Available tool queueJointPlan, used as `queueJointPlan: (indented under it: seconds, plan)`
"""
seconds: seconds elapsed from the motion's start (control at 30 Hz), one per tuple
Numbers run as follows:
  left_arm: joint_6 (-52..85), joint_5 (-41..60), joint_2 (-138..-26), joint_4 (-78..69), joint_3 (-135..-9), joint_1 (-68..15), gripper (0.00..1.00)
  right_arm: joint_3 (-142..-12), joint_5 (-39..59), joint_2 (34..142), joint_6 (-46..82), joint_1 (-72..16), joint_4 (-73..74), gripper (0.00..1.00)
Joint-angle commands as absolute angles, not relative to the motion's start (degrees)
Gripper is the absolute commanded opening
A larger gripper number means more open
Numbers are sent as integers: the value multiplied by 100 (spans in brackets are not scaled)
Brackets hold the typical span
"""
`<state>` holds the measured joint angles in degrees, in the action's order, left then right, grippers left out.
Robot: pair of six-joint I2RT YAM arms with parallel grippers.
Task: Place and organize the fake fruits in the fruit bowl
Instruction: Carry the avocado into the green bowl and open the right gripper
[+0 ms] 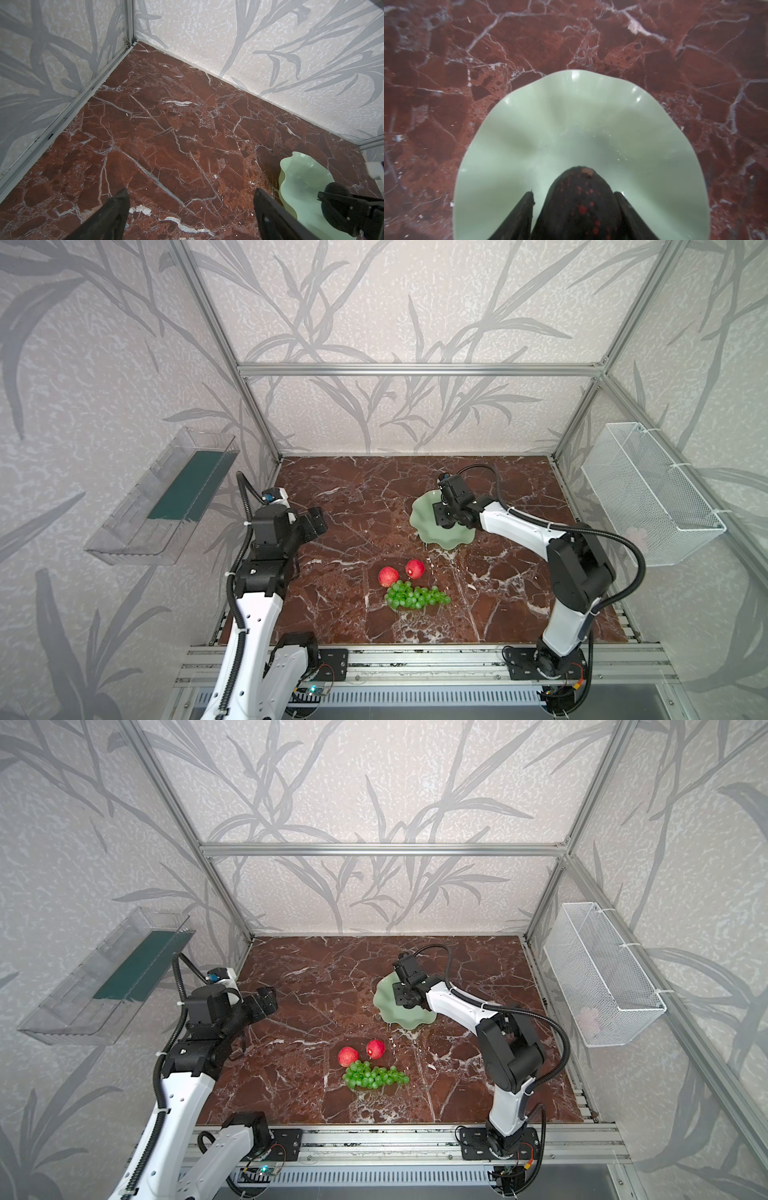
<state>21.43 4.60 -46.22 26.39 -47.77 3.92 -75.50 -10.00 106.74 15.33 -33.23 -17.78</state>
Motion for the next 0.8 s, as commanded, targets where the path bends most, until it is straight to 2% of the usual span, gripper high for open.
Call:
queueJointPlan:
  seconds: [0.0,0.17,0.37,0.5,0.77]
  plan:
    - [2171,523,-4509,2656,-4737,447,93,-7789,-897,10996,1413,-3285,-1686,41]
    - [2164,525,-4476,2646,-4727,460,93,-7912,-923,11406,1452,-3286,-1636,42]
    - [2145,512,-4456,2646,-4722,470,93,-8011,-938,11738,1499,-3262,-1669,48]
    - [2138,495,-4464,2648,-4720,478,93,-8072,-924,11856,1566,-3243,-1768,56]
    - [2149,556,-4491,2593,-4701,491,93,-8091,-1005,11430,1608,-3225,-1814,80]
